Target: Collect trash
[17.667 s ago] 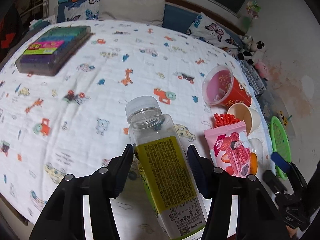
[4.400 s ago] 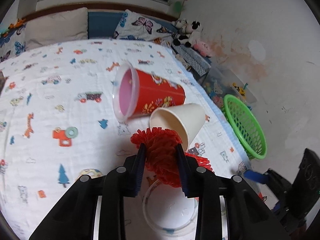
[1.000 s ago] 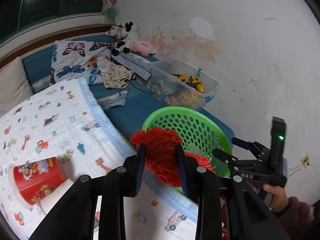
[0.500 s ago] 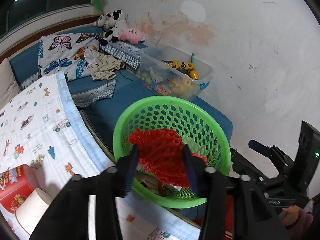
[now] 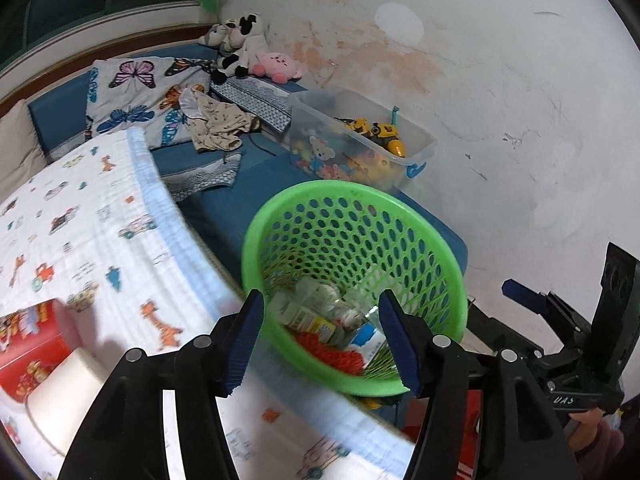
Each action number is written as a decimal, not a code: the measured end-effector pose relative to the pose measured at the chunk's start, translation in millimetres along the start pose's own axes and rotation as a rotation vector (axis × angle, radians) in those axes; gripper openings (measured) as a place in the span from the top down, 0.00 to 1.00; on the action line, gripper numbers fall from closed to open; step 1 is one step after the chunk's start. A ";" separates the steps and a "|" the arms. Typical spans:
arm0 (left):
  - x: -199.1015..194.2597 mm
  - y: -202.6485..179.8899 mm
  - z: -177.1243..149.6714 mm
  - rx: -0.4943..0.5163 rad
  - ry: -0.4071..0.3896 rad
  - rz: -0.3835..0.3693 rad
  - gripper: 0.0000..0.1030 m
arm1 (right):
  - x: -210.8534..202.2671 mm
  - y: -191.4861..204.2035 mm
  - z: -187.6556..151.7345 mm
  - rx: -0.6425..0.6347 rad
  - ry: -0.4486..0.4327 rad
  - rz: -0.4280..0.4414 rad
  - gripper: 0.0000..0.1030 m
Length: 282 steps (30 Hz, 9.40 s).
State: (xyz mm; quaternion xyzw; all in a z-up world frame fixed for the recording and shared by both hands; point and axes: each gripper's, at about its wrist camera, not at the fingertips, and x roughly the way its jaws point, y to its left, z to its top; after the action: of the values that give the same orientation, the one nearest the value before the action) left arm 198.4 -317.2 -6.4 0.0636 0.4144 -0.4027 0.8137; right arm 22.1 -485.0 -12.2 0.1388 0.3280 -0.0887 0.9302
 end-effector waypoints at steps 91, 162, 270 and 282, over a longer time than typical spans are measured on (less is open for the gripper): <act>-158.7 266.7 -107.2 -0.372 -0.280 0.096 0.95 | 184.7 233.0 8.1 0.478 0.549 0.545 0.28; -18.6 -2.1 11.4 0.040 -0.104 -0.129 0.95 | 29.4 -21.6 12.2 0.177 0.057 -0.058 0.27; -158.9 85.0 -157.0 -0.097 -0.160 0.382 0.07 | -24.5 147.2 -61.6 -0.181 0.060 -0.011 0.08; -158.1 84.1 -158.6 -0.098 -0.158 0.387 0.07 | -26.3 146.7 -62.6 -0.174 0.061 -0.007 0.08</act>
State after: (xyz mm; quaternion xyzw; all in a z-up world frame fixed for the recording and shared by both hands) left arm 106.6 -96.4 -13.9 0.0706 0.3484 -0.2222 0.9079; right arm 2.8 -324.5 -12.9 0.0589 0.3633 -0.0586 0.9280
